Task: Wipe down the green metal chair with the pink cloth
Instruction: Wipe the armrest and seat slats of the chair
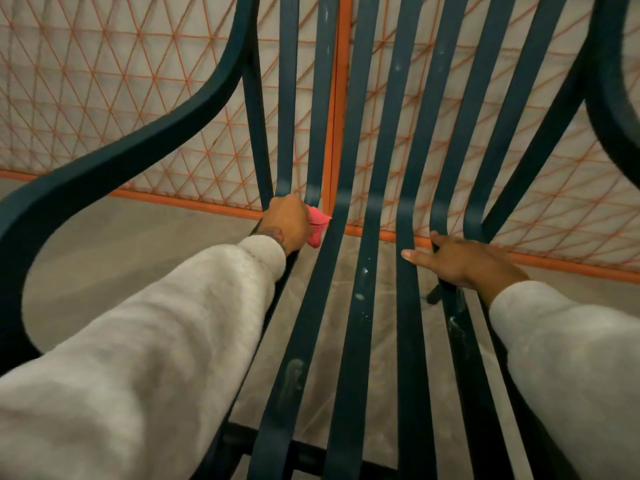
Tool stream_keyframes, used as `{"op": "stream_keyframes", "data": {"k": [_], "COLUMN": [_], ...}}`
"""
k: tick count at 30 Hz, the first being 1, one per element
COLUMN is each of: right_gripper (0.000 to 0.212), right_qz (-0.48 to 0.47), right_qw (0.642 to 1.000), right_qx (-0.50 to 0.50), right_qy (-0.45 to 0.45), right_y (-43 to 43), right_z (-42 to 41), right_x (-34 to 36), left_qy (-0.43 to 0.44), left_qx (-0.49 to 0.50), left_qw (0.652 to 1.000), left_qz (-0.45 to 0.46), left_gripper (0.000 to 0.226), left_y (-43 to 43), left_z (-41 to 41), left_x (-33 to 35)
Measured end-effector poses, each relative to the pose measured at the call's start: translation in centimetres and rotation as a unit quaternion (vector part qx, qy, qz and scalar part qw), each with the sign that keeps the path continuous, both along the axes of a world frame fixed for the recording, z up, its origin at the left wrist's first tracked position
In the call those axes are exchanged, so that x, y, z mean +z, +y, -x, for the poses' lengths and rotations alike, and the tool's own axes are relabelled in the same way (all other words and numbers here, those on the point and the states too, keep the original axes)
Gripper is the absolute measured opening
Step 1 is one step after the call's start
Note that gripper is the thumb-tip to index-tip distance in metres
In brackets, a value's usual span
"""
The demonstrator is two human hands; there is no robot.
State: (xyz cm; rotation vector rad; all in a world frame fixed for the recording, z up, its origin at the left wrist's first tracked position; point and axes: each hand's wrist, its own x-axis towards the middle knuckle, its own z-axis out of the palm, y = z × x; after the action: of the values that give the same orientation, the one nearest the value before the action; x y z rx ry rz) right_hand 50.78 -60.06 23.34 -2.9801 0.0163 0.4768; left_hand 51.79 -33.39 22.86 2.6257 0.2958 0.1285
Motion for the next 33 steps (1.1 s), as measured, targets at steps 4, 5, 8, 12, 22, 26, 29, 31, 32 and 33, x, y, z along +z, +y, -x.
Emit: {"op": "stream_keyframes", "data": {"k": [4,5,8,12,22,26,29,31,32,33], "right_gripper": [0.093,0.094,0.092,0.089,0.080,0.082,0.090,0.086,0.083,0.080], "right_qz": [0.004,0.008,0.011,0.003,-0.046,-0.044,-0.044,-0.052,-0.051,-0.048], "right_qw": [1.000,1.000,1.000,1.000,0.998,0.998,0.999,0.998,0.998,0.998], "right_qx": [-0.011,-0.016,-0.013,0.008,0.019,0.018,0.013,0.010,0.009,0.010], "right_qy": [-0.003,-0.005,-0.006,0.007,0.027,0.031,0.028,0.029,0.032,0.036], "right_y": [-0.3,-0.3,-0.2,0.1,-0.1,0.0,-0.1,0.0,0.2,0.3], "right_z": [-0.6,-0.6,-0.6,-0.4,-0.6,-0.3,-0.4,-0.2,-0.1,0.0], "right_x": [-0.8,-1.0,-0.8,-0.1,0.6,1.0,0.9,0.9,1.2,1.4], "left_qy": [-0.012,-0.017,-0.034,-0.015,-0.015,-0.022,-0.034,-0.039,-0.042,-0.048], "left_qx": [0.023,0.025,0.019,-0.020,-0.043,-0.055,-0.050,-0.049,-0.043,-0.037], "left_qw": [1.000,1.000,0.999,1.000,0.997,0.997,0.994,0.992,0.990,0.988], "left_qz": [0.007,0.005,-0.013,-0.005,0.059,0.058,0.096,0.114,0.125,0.140], "left_gripper": [0.019,0.019,0.016,0.014,0.019,0.024,0.019,0.023,0.027,0.030], "left_y": [-0.4,-0.6,-0.9,-0.1,0.4,1.6,2.3,2.6,2.7,2.8], "left_z": [-3.4,-4.1,-4.8,-3.2,7.8,13.8,18.0,20.4,21.5,22.4], "left_x": [-0.2,-0.3,-0.8,-0.9,0.2,0.4,0.3,0.3,0.1,0.0]}}
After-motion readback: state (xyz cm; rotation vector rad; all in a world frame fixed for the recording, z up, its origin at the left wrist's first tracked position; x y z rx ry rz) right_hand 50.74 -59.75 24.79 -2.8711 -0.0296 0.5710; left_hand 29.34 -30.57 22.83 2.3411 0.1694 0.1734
